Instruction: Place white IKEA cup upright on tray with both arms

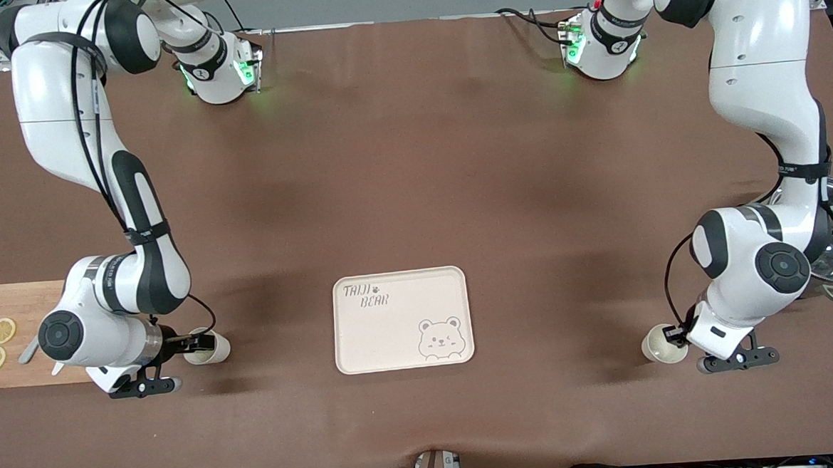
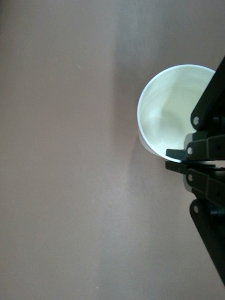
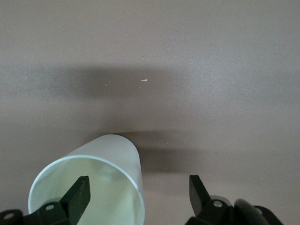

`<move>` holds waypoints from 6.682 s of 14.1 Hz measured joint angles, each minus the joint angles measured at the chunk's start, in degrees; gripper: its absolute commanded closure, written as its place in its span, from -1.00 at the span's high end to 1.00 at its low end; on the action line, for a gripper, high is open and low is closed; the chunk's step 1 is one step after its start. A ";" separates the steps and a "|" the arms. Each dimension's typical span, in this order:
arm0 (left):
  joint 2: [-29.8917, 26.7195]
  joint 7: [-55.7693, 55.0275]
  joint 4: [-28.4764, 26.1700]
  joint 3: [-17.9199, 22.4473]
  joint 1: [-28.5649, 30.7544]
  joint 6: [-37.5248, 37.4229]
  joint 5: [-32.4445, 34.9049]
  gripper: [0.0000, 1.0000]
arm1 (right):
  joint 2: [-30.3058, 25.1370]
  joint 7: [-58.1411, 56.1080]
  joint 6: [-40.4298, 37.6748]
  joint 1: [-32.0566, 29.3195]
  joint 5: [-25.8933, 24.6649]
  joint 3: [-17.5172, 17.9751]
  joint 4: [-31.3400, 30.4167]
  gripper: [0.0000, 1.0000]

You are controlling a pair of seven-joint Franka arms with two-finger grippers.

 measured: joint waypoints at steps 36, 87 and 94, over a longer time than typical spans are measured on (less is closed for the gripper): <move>-3.55 -47.04 6.58 -0.43 -25.79 -11.34 -4.76 -1.00 | -2.21 11.88 -11.16 5.08 3.00 3.54 10.44 -1.00; -8.83 -21.41 11.91 11.47 -21.47 -25.94 -6.28 1.00 | -2.09 43.79 -9.91 25.06 0.79 1.90 11.66 1.00; -13.19 -5.74 11.84 11.48 -14.35 -34.57 -6.30 1.00 | -19.44 42.77 -30.68 22.23 0.73 1.78 12.46 1.00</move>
